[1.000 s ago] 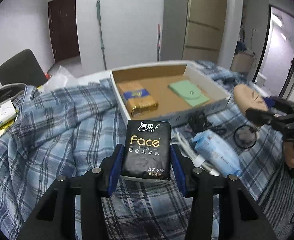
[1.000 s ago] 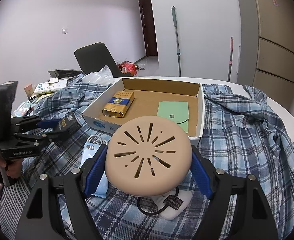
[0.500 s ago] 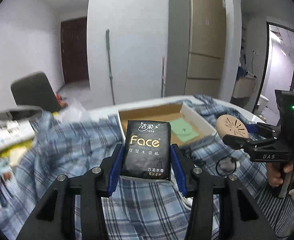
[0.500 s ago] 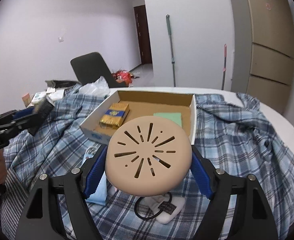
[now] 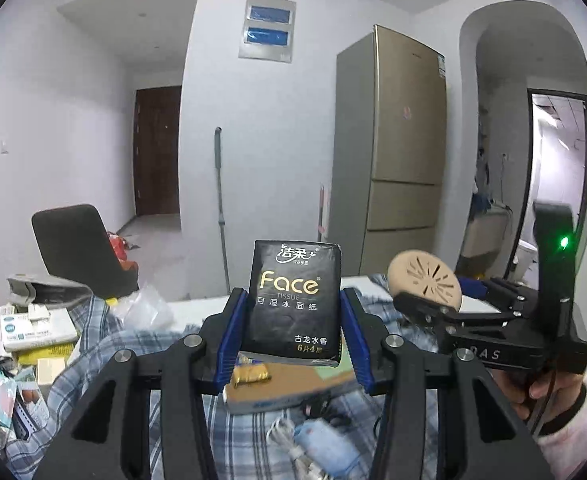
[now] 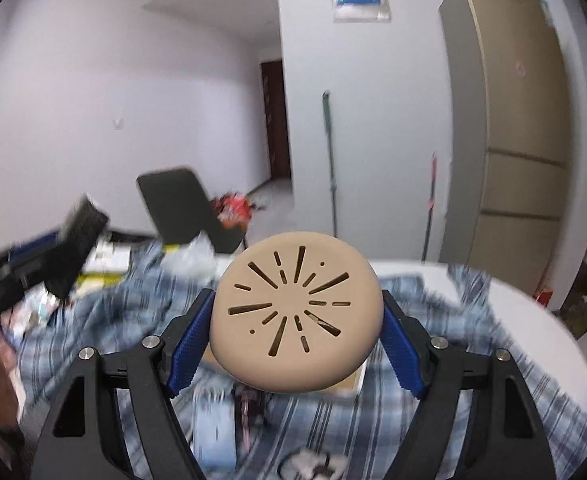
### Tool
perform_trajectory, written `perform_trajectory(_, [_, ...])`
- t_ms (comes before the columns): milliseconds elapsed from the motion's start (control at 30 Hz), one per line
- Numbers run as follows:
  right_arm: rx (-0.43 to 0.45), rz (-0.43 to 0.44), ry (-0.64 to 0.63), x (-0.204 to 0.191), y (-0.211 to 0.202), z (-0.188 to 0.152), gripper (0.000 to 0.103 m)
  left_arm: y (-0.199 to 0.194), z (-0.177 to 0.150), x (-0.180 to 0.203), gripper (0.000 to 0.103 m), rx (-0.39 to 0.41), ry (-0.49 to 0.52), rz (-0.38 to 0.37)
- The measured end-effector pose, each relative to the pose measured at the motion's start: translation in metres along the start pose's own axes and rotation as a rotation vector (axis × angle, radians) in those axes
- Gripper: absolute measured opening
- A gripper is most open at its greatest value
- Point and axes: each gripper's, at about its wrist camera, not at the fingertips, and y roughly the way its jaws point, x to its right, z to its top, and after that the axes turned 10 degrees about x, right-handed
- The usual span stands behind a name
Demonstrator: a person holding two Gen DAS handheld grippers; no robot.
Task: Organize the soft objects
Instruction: 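Lower the Face pack into the box with the left gripper while the right sets the disc on the pouch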
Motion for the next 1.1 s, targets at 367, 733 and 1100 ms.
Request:
perform_trajectory(367, [0.146, -0.134, 0.027, 0.005, 0.027, 0.062, 0.077, 0.068, 0.039, 0.007, 0.049, -0.025, -0.057, 0.069])
perform_trajectory(733, [0.027, -0.095, 0.113, 0.029, 0.089, 0.023, 0.077, 0.123, 0.013, -0.013, 0.049, -0.106, -0.08, 0.112])
perform_trajectory(1100, [-0.229, -0.064, 0.097, 0.033, 0.151, -0.046, 0.077, 0.166, -0.038, -0.027, 0.049, -0.217, -0.107, 0.073])
